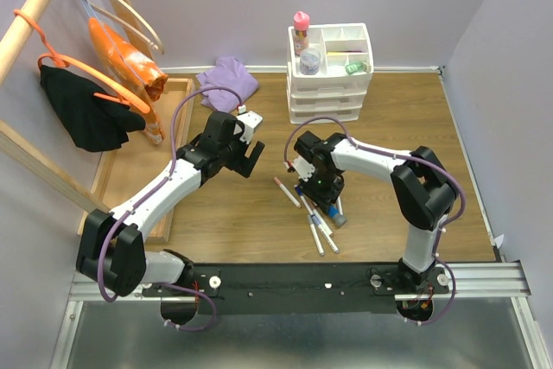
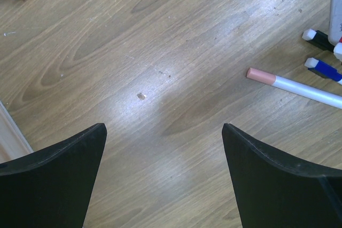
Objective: Sort the stationery into containers
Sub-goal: Pick up the stationery from the center of the board.
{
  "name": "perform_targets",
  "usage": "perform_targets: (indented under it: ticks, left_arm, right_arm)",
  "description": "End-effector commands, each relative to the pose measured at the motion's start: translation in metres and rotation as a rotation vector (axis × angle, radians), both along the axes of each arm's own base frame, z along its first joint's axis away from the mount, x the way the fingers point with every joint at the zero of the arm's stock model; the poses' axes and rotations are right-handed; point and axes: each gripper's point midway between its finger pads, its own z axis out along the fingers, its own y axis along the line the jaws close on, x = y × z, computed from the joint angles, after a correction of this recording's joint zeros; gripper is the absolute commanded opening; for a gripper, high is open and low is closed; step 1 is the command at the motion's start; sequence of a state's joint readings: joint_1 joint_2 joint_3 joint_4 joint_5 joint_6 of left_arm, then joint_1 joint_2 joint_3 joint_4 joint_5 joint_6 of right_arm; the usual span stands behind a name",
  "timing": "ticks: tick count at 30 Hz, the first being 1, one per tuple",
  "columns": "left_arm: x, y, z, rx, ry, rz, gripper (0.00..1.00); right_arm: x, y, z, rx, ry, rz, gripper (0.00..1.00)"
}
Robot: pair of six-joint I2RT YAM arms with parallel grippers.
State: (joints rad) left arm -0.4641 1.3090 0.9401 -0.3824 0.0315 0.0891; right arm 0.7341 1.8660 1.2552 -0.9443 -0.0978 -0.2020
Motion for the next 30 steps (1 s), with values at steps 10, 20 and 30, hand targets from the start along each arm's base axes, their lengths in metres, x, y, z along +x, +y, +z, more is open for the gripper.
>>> perform_targets:
  ticks: [10,20,30]
  left_arm:
    - [0.005,0.003,0.006,0.002,-0.039,0.017,0.98]
    - [0.007,0.003,0.006,0.024,-0.038,-0.001,0.98]
    - [0.032,-0.003,0.014,0.035,-0.049,-0.002,0.98]
  right_arm:
    - [-0.018,-0.008,-0.011,-0.051,0.065,-0.005,0.4]
    - [0.038,0.045,0.062,0.162,-0.16,0.026,0.01]
    - [0.11,0.061,0.191,0.362,-0.492,0.042,0.01]
